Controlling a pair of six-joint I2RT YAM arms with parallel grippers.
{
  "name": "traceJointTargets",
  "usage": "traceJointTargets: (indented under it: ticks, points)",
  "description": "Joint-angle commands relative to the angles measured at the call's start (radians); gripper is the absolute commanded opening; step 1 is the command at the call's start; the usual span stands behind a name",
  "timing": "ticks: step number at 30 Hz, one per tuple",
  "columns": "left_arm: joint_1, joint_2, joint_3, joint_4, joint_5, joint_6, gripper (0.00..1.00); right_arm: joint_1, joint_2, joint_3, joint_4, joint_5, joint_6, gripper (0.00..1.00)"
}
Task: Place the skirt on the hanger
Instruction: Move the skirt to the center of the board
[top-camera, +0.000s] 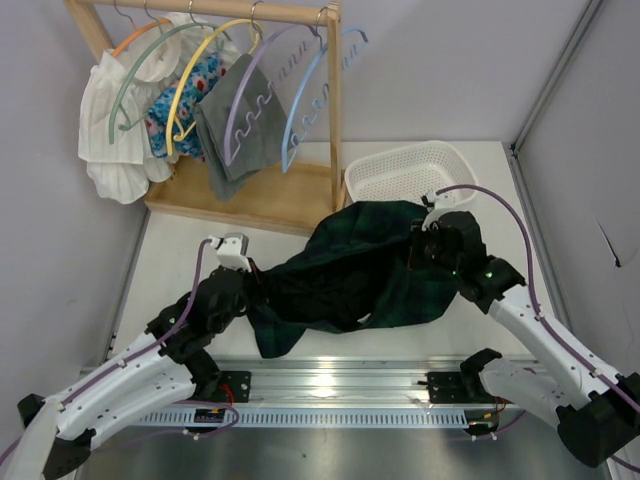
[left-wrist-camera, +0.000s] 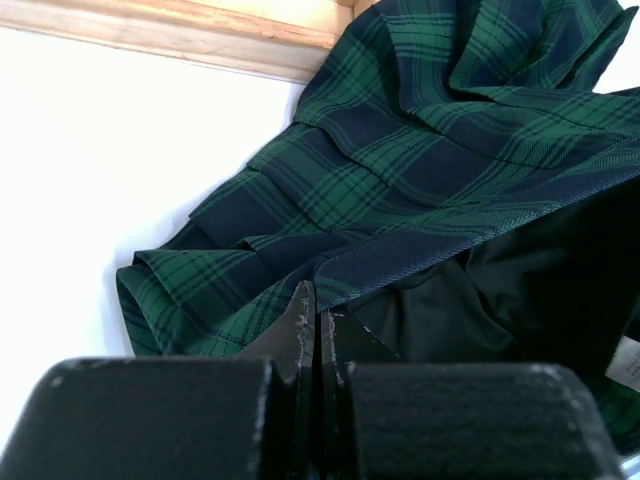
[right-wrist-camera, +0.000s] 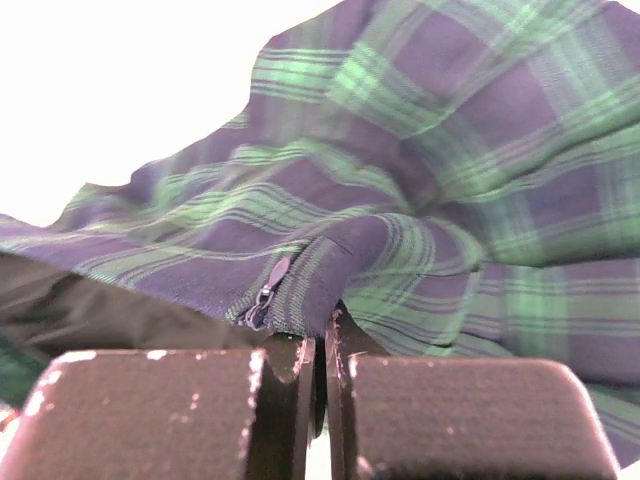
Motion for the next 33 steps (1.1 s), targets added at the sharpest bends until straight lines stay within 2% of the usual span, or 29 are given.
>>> traceJointTargets:
  ticks: [1,4,8,11,12,16,20,24,26,28,30,33]
  points:
    - [0.012,0.006,0.054,0.007,-0.008,0.055,0.0,-0.046,-0.044,0.027,-0.004,-0.188,0.038,0.0]
    - [0.012,-0.008,0.076,0.025,-0.003,0.065,0.0,-0.044,-0.093,0.025,-0.039,-0.178,0.018,0.0]
    - [0.012,-0.022,0.12,0.011,-0.02,0.081,0.0,-0.044,-0.133,0.085,-0.159,-0.014,-0.034,0.0]
    - [0.012,-0.023,0.137,0.008,-0.015,0.098,0.0,-0.046,-0.145,0.137,-0.228,0.023,-0.078,0.0]
    - [0.012,-0.022,0.135,0.01,-0.012,0.101,0.0,-0.047,-0.147,0.145,-0.231,0.014,-0.095,0.0]
    - [0.012,-0.014,0.108,0.037,-0.009,0.085,0.0,-0.046,-0.147,0.136,-0.149,-0.182,-0.065,0.0]
    - [0.013,0.037,0.073,0.066,-0.023,0.039,0.0,-0.029,-0.134,0.094,-0.055,-0.23,0.029,0.0]
    - [0.019,0.084,0.024,0.23,0.061,0.04,0.0,0.087,-0.183,0.059,0.045,-0.072,0.049,0.0]
    - [0.047,0.089,-0.01,0.376,0.112,0.037,0.01,0.114,-0.196,0.059,0.079,-0.012,0.046,0.0]
    - [0.086,0.119,-0.016,0.489,0.231,0.032,0.01,0.135,-0.199,0.068,0.131,0.011,0.052,0.0]
    - [0.152,0.164,0.043,0.505,0.308,0.04,0.01,0.146,-0.187,0.091,0.155,0.028,0.043,0.0]
    - [0.188,0.262,0.218,0.456,0.405,0.106,0.0,0.193,-0.15,0.119,0.133,0.138,-0.015,0.0]
